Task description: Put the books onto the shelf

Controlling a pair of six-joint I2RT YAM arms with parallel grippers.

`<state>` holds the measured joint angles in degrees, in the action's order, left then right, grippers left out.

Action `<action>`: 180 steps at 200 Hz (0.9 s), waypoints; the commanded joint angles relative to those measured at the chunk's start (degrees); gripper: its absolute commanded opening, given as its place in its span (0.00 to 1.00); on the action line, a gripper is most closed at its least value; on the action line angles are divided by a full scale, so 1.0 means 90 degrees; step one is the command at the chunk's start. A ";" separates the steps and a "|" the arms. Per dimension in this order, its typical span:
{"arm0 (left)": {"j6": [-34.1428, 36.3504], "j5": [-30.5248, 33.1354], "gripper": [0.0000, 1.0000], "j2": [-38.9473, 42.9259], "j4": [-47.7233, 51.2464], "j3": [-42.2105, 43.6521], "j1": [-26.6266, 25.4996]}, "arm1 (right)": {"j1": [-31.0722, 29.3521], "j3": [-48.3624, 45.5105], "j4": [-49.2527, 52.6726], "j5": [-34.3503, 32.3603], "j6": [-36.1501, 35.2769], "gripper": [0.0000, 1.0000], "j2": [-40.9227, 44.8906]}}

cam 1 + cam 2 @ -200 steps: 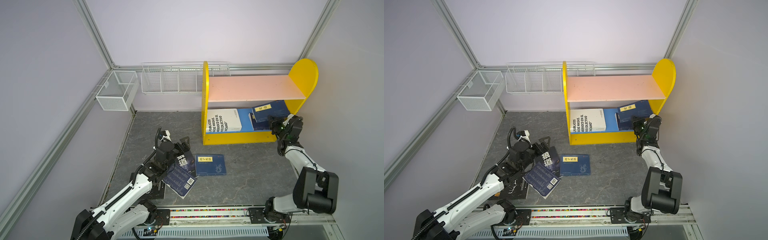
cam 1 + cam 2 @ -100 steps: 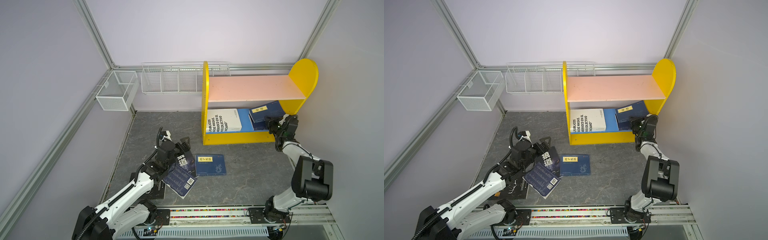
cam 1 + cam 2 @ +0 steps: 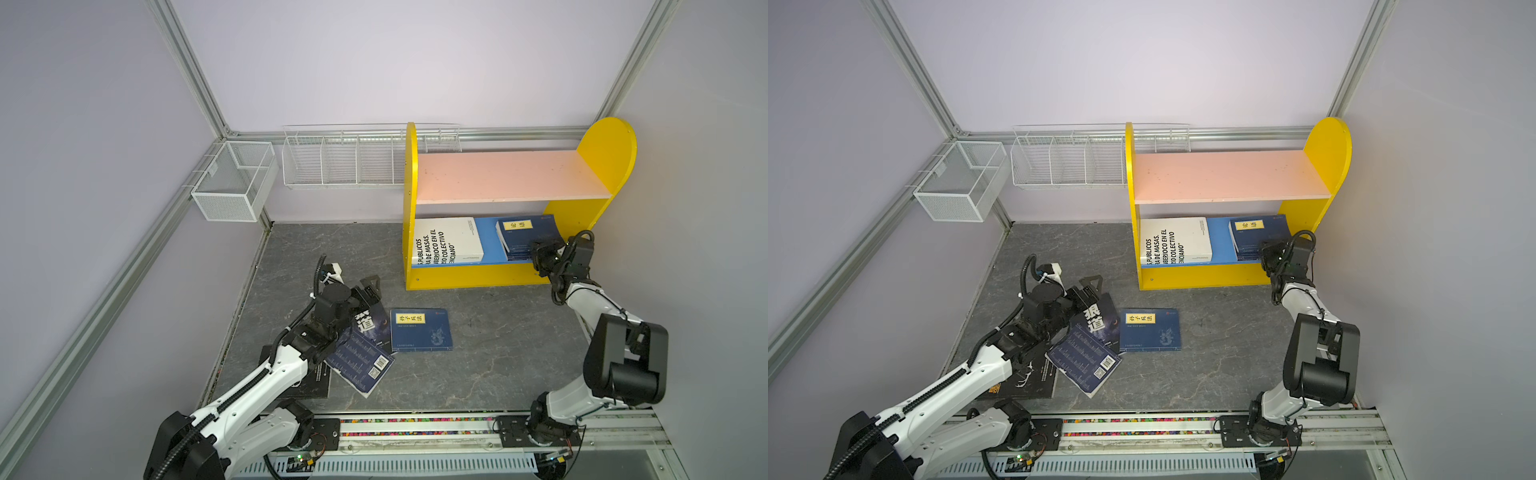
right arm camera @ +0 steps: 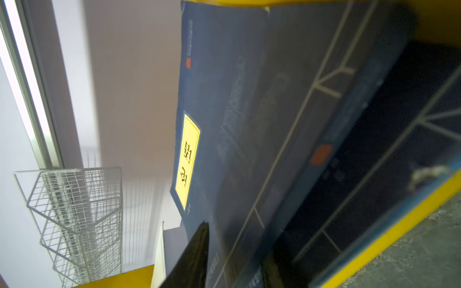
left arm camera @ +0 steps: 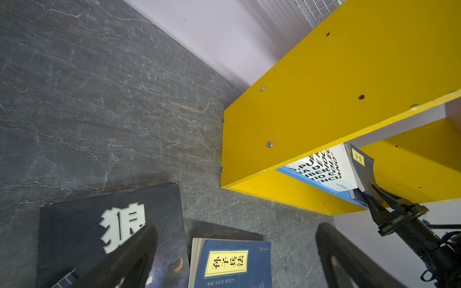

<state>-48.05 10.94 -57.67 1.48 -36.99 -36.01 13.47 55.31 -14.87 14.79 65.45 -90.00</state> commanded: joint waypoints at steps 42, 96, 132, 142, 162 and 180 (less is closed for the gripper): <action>-0.0129 -0.0022 1.00 0.0128 -0.0107 0.0157 0.0036 | 0.0033 0.0047 0.0253 -0.0273 -0.0018 0.15 0.0481; -0.0141 -0.0038 1.00 0.0191 -0.0096 0.0199 0.0033 | 0.0035 -0.0148 0.0405 -0.0401 -0.0026 0.13 0.0770; -0.0151 -0.0058 1.00 0.0226 -0.0096 0.0224 0.0036 | 0.0033 -0.0149 0.0417 -0.0377 0.0013 0.14 0.0676; -0.0155 -0.0049 1.00 0.0237 -0.0091 0.0225 0.0036 | 0.0022 -0.0120 0.0453 -0.0378 0.0009 0.16 0.0648; -0.0169 -0.0030 1.00 0.0254 -0.0086 0.0242 0.0036 | 0.0009 -0.0052 0.0694 -0.0428 -0.0043 0.23 0.0659; -0.0192 -0.0024 1.00 0.0262 -0.0120 0.0270 0.0036 | 0.0002 -0.0017 0.0950 -0.0526 -0.0139 0.26 0.0761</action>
<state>-49.12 10.48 -56.16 1.15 -35.40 -36.01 13.45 54.54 -9.15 11.64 65.06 -84.64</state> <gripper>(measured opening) 0.999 0.237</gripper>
